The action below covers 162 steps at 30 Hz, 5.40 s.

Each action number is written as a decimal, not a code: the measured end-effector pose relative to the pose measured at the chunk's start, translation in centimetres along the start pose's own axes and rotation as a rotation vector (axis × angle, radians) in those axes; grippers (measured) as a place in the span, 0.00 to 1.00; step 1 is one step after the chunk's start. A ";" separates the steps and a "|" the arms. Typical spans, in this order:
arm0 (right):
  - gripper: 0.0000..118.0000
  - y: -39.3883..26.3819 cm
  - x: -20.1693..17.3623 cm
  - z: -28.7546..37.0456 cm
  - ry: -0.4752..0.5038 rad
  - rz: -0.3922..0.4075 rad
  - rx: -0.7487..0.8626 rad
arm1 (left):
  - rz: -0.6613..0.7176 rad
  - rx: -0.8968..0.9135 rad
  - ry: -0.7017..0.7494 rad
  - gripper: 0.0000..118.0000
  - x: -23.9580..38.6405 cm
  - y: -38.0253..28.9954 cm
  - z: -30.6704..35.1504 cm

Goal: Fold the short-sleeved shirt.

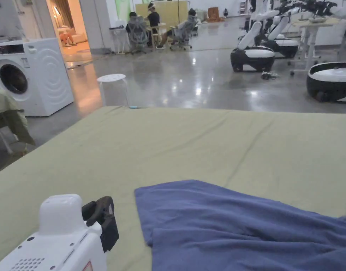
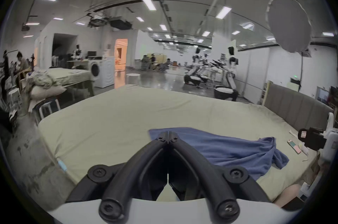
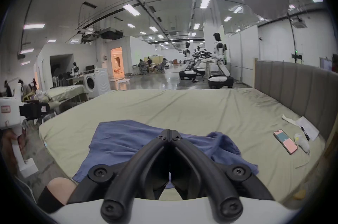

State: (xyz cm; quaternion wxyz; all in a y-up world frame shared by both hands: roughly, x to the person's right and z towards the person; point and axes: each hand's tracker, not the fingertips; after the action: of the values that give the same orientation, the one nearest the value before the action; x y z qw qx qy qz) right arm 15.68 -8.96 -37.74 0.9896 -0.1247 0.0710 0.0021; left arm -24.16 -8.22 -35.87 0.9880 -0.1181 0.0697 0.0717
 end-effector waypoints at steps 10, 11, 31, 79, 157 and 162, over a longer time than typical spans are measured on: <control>0.01 -2.1 -1.7 -3.1 0.022 0.050 -0.092 | -0.068 -0.140 -0.053 0.00 -0.7 -1.2 -7.3; 0.01 -2.2 -1.5 -3.5 0.016 0.047 -0.102 | -0.094 -0.150 -0.067 0.00 -0.6 -0.6 -9.5; 0.01 -5.4 -0.5 -11.4 0.064 0.045 -0.264 | -0.113 -0.720 0.102 0.91 -1.0 -4.9 -40.9; 0.06 -1.2 22.4 -10.8 -0.119 -0.175 -0.439 | -0.040 -0.260 -0.180 0.00 -1.2 11.8 -18.7; 0.06 8.4 26.7 -17.3 -0.362 0.072 -0.107 | -0.335 -0.202 0.053 0.00 3.2 5.4 -28.0; 0.06 3.8 25.5 -9.2 -0.308 0.096 -0.156 | -0.284 -0.234 0.010 0.00 0.4 1.6 -21.6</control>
State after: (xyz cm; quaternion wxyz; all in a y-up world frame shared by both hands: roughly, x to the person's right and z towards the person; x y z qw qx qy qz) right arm 39.57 -7.92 -51.12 0.9749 -0.1956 -0.0761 0.0738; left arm -26.59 -11.94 -57.12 0.9673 -0.2414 0.0485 -0.0616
